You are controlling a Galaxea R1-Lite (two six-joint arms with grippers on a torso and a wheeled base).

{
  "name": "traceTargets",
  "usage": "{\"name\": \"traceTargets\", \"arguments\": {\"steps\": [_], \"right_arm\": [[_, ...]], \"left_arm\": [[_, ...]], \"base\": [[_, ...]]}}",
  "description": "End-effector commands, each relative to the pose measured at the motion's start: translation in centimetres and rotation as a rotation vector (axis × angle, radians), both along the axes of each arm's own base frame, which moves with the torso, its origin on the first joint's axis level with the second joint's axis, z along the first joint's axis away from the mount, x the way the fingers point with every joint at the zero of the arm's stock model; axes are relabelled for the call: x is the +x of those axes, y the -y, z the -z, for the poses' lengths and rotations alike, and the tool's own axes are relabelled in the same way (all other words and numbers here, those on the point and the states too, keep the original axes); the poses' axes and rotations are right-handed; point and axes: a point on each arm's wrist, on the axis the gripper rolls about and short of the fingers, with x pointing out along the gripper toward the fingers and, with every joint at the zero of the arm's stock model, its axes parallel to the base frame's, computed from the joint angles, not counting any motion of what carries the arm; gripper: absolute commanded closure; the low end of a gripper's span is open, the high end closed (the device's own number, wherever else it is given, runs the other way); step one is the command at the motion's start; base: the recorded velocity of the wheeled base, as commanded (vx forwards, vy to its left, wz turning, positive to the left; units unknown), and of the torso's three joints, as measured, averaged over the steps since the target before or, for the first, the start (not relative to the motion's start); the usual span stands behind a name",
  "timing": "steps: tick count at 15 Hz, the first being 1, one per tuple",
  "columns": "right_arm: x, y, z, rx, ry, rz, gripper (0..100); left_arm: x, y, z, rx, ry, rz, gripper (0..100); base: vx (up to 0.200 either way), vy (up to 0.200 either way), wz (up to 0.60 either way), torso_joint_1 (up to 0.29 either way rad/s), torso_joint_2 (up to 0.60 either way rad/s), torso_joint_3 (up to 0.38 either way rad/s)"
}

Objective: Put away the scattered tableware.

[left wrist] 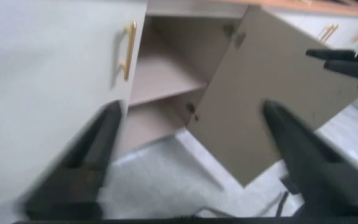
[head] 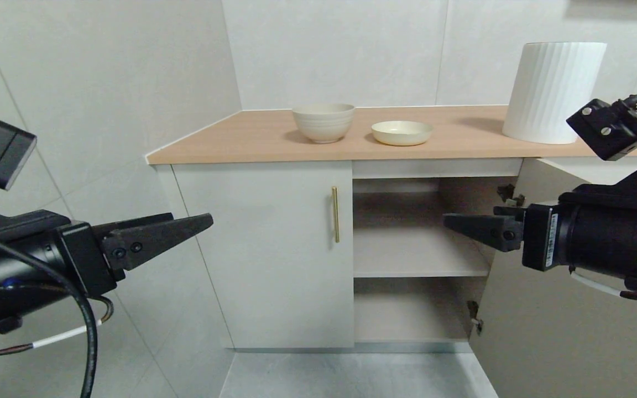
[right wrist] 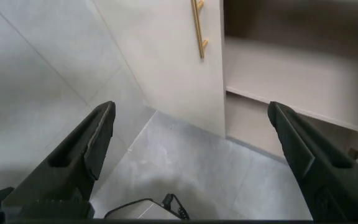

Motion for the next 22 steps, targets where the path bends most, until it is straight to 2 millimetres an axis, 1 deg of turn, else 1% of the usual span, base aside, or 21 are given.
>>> {"name": "traceTargets", "arguments": {"steps": [1, 6, 9, 11, 19, 22], "right_arm": [[-0.2, 0.2, -0.3, 0.002, 0.004, 0.002, 0], [-1.4, 1.2, -0.9, -0.005, -0.011, -0.004, 0], [-1.5, 1.3, -0.5, -0.011, -0.011, -0.004, 0], [-0.9, 1.6, -0.1, 0.002, 0.009, 0.025, 0], [-0.9, 1.6, 0.5, -0.027, 0.024, 0.012, 0], [-1.1, 1.7, 0.4, -0.028, 0.03, 0.009, 0]], "left_arm": [[0.1, -0.1, -0.1, 0.0, 0.004, -0.008, 0], [-0.4, -0.2, -0.5, -0.002, 0.022, -0.006, 0], [-0.3, -0.2, -0.4, -0.002, 0.015, -0.007, 0], [-0.2, -0.2, -0.4, 0.0, 0.009, -0.007, 0], [-0.1, -0.1, -0.3, 0.001, 0.003, -0.007, 0], [-0.2, -0.1, -0.3, 0.0, 0.008, -0.004, 0]], "base": [[0.0, 0.0, 0.0, 0.0, 0.0, 0.0], [0.0, 0.0, 0.0, 0.0, 0.0, 0.0], [0.2, 0.0, 0.0, -0.001, 0.0, 0.01], [0.2, 0.0, 0.0, 0.0, 0.0, -0.005], [0.2, 0.0, 0.0, 0.002, 0.0, 0.001], [0.0, 0.0, 0.0, 0.0, 0.0, 0.0]]}}
